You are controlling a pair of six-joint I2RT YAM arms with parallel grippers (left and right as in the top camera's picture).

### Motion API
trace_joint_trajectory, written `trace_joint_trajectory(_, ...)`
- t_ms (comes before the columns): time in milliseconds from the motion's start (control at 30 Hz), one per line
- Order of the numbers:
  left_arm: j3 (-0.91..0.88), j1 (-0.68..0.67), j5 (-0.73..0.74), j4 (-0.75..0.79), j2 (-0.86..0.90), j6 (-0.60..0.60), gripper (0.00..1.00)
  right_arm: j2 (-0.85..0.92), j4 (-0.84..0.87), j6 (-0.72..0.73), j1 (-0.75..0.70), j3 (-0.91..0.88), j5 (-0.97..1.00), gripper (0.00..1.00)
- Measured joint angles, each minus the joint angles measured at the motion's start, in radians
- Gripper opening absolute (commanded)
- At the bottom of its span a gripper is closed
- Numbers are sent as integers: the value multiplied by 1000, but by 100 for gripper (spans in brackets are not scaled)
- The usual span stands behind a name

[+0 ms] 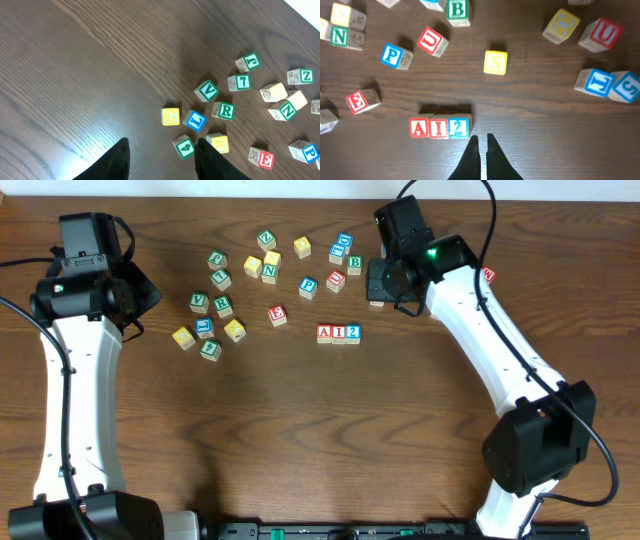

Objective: Spell out AI2

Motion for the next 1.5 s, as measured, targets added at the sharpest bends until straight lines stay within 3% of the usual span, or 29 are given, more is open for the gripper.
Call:
trace_joint_trajectory(467,0,0,0,0,0,0,42,216,-29,0,2,-12,-34,1)
trace_joint_trajectory(1500,0,0,0,0,0,0,42,273,62,0,29,-42,-45,1)
